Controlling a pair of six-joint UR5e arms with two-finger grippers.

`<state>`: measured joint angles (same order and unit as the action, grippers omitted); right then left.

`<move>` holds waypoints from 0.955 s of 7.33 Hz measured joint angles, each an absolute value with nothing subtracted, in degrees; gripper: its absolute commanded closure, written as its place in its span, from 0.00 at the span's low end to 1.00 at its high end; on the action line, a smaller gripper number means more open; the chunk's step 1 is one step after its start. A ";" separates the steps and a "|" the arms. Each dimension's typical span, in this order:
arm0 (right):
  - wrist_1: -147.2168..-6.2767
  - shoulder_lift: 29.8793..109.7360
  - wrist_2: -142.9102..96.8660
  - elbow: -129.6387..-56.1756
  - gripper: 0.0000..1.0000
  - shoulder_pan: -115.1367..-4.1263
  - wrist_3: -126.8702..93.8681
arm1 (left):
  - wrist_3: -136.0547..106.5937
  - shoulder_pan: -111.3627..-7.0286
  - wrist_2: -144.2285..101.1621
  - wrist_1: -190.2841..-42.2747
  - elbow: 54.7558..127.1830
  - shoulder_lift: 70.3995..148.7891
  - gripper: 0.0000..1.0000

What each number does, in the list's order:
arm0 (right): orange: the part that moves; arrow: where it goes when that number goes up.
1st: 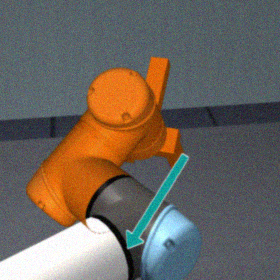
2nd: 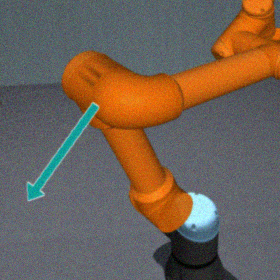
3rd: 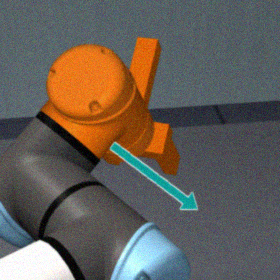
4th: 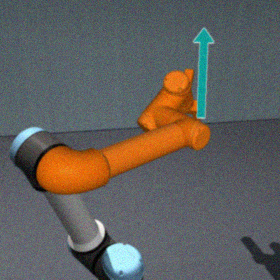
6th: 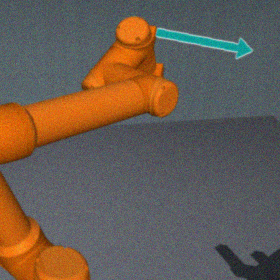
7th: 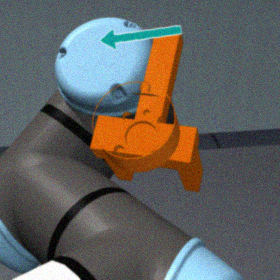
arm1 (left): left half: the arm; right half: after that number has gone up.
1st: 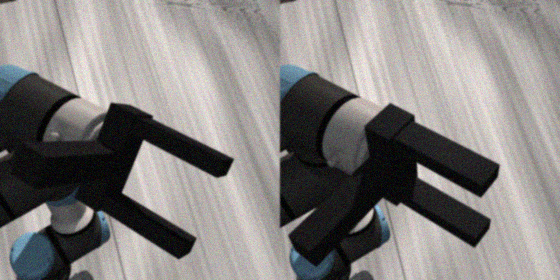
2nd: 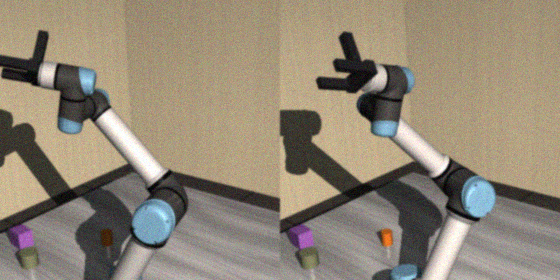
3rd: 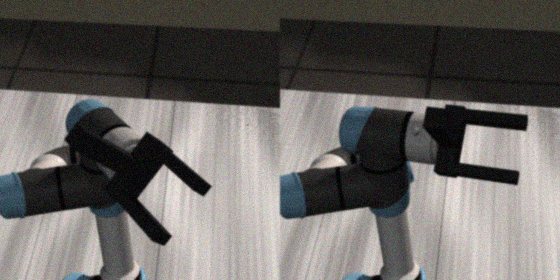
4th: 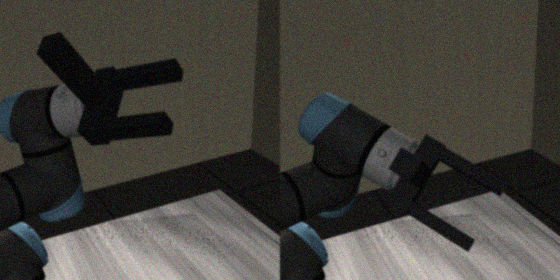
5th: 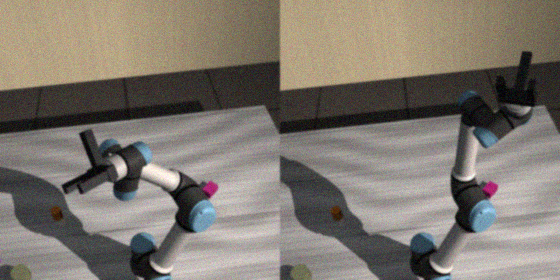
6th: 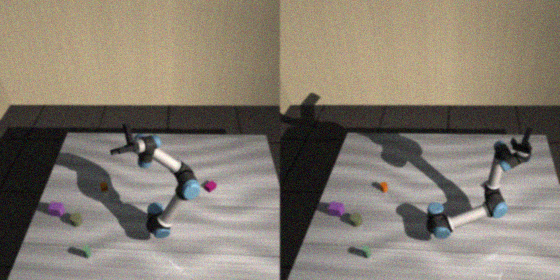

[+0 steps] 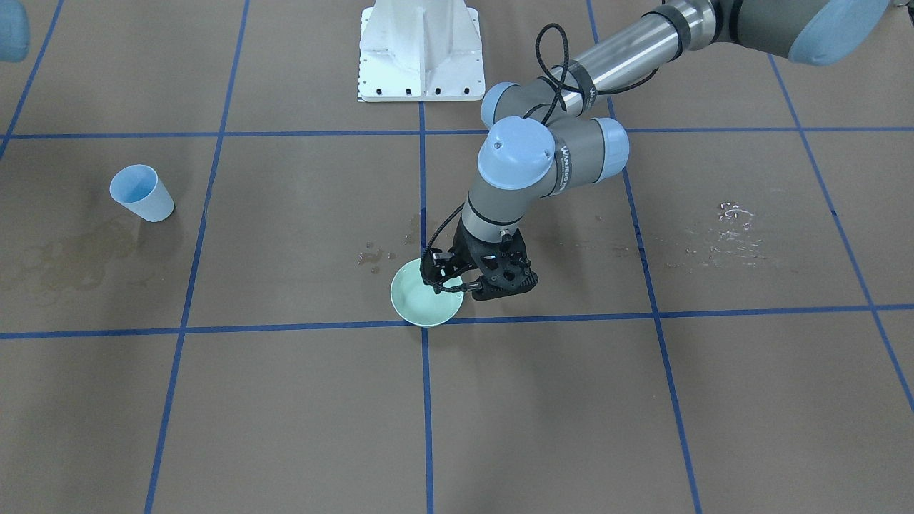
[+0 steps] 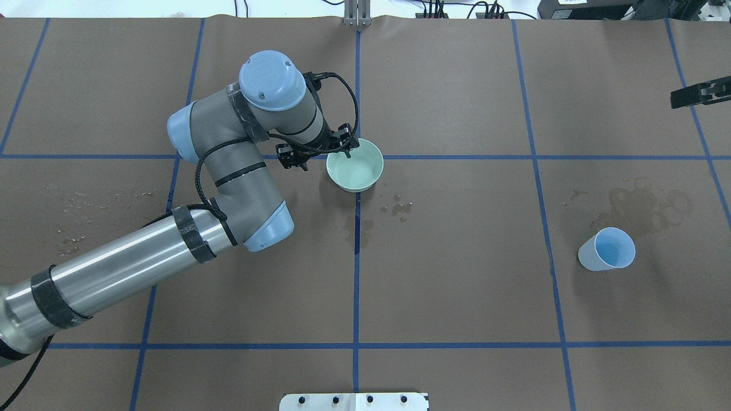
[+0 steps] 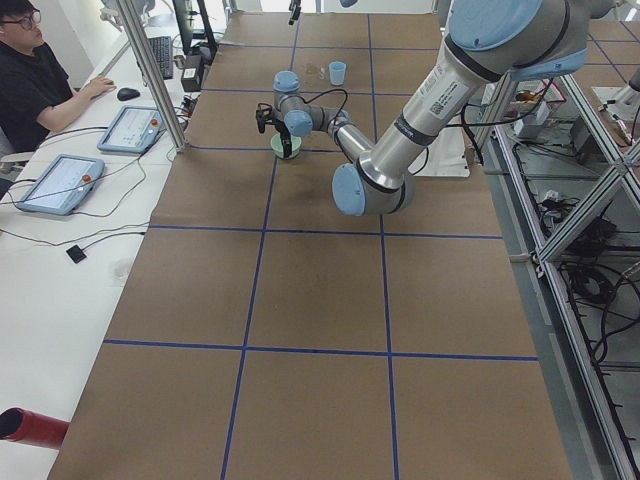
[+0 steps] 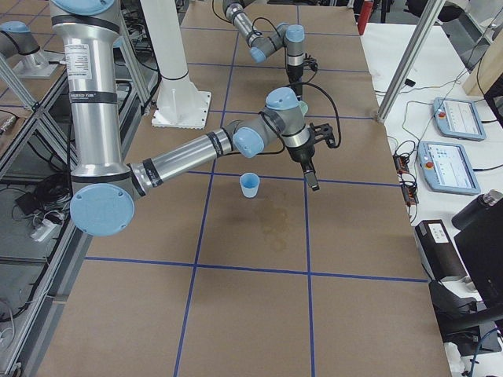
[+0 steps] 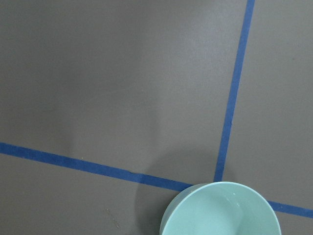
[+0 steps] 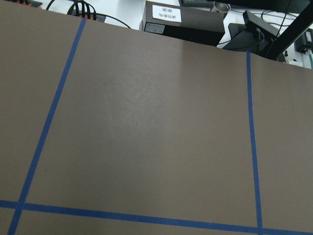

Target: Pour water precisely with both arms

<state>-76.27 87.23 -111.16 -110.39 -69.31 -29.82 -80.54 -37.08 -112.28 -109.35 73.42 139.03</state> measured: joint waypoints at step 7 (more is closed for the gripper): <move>-76.37 86.48 -124.98 -101.68 0.01 -77.69 -19.80 | -80.37 -35.51 -109.41 -112.97 67.38 140.98 1.00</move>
